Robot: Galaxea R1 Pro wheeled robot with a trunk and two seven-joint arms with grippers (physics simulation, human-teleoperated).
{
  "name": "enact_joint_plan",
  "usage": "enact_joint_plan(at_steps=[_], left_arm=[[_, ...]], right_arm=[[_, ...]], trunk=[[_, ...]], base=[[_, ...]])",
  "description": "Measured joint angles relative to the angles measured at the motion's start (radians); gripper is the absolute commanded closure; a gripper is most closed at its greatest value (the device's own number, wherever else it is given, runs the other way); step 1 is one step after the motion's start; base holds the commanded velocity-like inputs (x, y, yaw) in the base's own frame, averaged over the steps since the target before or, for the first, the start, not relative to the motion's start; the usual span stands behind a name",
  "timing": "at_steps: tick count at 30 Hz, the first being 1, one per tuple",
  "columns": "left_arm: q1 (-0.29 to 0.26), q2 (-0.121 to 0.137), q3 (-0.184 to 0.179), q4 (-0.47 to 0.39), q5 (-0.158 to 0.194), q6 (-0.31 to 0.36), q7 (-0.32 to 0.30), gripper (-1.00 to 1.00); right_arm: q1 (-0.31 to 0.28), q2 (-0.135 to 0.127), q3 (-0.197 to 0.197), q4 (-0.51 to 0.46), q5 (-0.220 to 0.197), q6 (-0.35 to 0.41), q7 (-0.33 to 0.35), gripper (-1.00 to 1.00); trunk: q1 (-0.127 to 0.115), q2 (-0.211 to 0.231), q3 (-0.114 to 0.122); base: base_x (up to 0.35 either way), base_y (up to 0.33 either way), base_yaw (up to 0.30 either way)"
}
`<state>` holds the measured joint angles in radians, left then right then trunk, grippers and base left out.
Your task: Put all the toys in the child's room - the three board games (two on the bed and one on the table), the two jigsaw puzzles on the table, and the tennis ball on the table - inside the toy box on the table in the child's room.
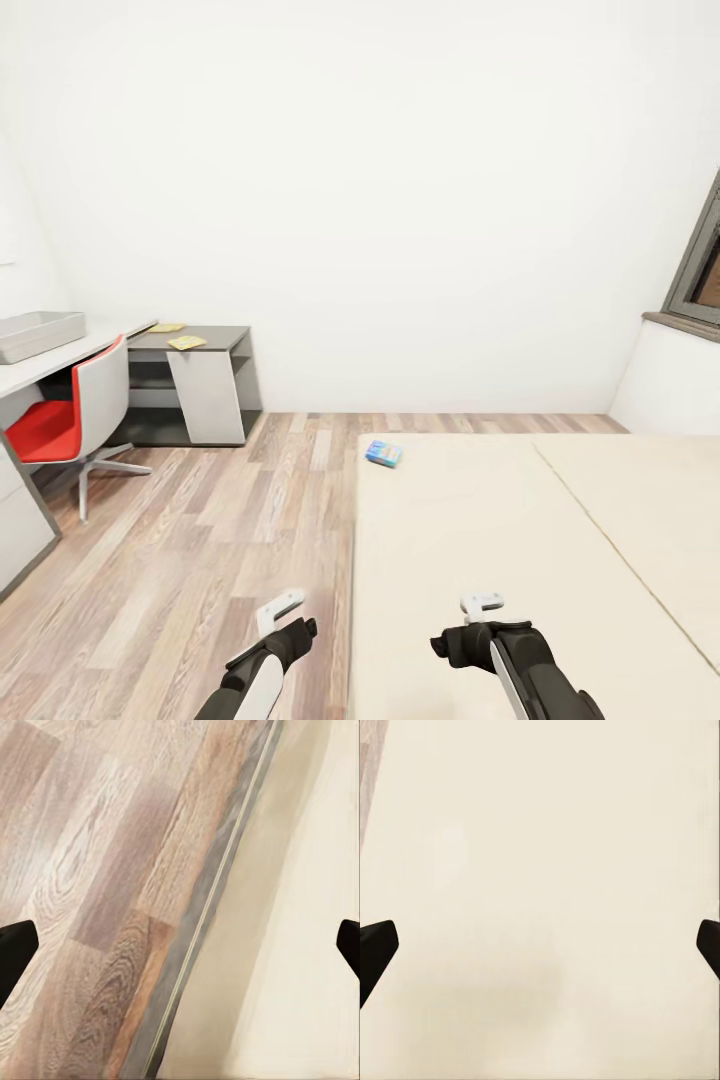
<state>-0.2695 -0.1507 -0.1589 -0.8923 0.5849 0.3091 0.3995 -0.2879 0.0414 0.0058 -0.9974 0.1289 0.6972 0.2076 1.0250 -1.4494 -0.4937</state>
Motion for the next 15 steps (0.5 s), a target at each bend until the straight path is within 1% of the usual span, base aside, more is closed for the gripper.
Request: enact_joint_plan(at_steps=[15], left_arm=[[0.000,0.000,0.000,0.000,0.000,0.000,0.000,-1.00]], right_arm=[[0.000,0.000,0.000,0.000,0.000,0.000,0.000,-1.00]], trunk=[[0.000,0.000,0.000]], base=[[0.000,-0.275,0.000]])
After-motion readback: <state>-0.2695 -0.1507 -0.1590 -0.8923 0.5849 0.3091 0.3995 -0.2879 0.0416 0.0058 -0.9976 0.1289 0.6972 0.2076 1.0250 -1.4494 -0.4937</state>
